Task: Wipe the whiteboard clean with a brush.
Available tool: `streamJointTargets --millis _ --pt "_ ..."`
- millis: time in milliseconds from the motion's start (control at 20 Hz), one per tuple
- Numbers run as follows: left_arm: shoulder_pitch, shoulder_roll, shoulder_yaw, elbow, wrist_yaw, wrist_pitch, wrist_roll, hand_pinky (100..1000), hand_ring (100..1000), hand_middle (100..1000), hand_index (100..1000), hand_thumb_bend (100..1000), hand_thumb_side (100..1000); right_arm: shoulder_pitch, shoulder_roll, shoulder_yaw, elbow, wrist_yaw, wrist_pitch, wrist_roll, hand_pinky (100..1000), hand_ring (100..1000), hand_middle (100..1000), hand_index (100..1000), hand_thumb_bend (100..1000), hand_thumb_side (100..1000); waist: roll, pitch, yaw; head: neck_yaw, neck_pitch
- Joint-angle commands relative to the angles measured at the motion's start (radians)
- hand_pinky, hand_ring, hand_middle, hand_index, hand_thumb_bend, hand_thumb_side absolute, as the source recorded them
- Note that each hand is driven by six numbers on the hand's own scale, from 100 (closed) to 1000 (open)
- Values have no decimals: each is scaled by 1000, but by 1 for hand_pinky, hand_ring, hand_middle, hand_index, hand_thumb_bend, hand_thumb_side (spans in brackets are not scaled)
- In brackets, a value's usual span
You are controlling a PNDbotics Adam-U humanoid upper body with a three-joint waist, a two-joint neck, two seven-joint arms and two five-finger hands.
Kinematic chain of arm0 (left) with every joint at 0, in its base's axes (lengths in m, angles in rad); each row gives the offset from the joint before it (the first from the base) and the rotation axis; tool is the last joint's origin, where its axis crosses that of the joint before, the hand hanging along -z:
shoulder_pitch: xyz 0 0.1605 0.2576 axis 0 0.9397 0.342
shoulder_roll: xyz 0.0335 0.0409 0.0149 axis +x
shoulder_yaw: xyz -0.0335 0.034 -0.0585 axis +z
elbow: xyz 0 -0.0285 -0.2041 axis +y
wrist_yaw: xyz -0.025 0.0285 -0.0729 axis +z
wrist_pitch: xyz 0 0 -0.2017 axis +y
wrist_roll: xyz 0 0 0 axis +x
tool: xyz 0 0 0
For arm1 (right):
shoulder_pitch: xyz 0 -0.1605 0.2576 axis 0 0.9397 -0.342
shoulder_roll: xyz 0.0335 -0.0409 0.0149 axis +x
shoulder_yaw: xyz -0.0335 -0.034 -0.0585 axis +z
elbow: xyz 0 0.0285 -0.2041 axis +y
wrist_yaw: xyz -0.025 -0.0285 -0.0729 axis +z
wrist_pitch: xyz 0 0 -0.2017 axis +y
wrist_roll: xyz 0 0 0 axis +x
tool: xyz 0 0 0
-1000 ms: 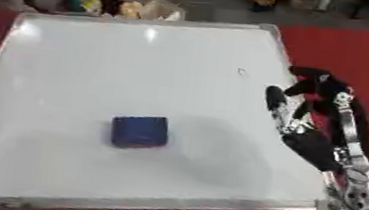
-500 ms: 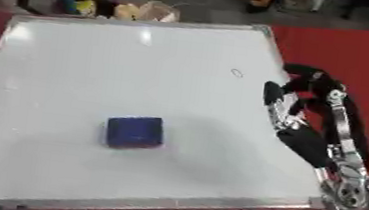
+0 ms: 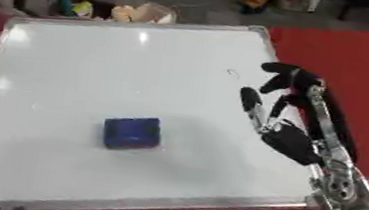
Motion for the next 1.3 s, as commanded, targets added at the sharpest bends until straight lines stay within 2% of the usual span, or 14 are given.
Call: streamJointTargets --millis 50,400,700,1100,1300 --pt "-12 11 -4 -12 1 -3 -9 413 581 517 634 329 902 -36 -62 27 -21 8 1 56 344 659 526 808 408 536 -3 -18 8 -13 4" --pt "-18 9 -11 -12 4 -6 -18 412 579 515 637 328 902 -135 -80 97 35 -1 6 152 353 681 546 827 429 534 -2 -13 26 -38 0" --pt "-26 9 -17 -14 6 -7 -25 413 577 513 639 327 902 -207 -59 145 128 0 -15 196 362 696 563 840 443 536 -4 -6 40 -49 -1" --pt "-32 8 -24 -15 6 -10 -35 413 579 515 641 325 905 -291 -22 211 238 51 -44 275 403 754 620 860 471 549 -7 3 61 -65 -5" --pt "-32 7 -24 -14 7 -10 -36 413 579 515 641 325 905 -303 -11 219 269 63 -60 283 403 754 620 860 471 549 -7 4 62 -66 -5"
